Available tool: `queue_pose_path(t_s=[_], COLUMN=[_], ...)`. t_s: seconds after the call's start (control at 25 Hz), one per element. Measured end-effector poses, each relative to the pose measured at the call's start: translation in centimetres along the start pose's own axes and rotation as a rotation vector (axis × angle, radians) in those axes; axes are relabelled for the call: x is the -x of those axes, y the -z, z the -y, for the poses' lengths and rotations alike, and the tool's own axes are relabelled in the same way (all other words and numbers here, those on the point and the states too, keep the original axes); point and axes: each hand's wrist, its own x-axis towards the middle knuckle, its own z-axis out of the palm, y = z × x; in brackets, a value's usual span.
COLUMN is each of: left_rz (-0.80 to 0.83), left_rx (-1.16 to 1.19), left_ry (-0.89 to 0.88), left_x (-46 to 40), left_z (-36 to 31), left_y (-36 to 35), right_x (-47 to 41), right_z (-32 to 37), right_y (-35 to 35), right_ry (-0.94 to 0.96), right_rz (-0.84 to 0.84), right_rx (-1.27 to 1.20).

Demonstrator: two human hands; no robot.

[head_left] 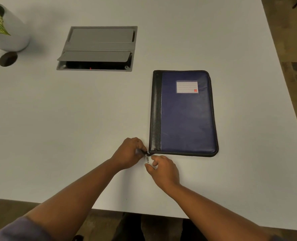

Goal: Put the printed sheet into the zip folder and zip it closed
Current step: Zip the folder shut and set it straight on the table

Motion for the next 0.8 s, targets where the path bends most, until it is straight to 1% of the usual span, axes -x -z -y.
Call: queue_pose_path(t_s=[0.28,0.44,0.6,0.8], left_rz=[0.090,0.118,0.086,0.034], left_rx=[-0.097,-0.132,-0.232,-0.336], left_ry=[-0.008,-0.002,-0.023,0.006], left_x=[0.1,0.1,0.2,-0.3], left_z=[0.8,1.0,1.2,1.3], left_y=[-0.1,0.0,-0.2,-0.3], right_x=[-0.4,-0.2,-0.2,-0.7], right_z=[2.1,2.2,2.2,2.4], right_y=[-0.7,-0.8,-0.8,-0.4], right_ry=[-0.058,-0.035,-0.010,-0.085], right_rz=[-0.072,-0.098,-0.100,-0.133], right_rx=[0.036,0.025,0.045,0.112])
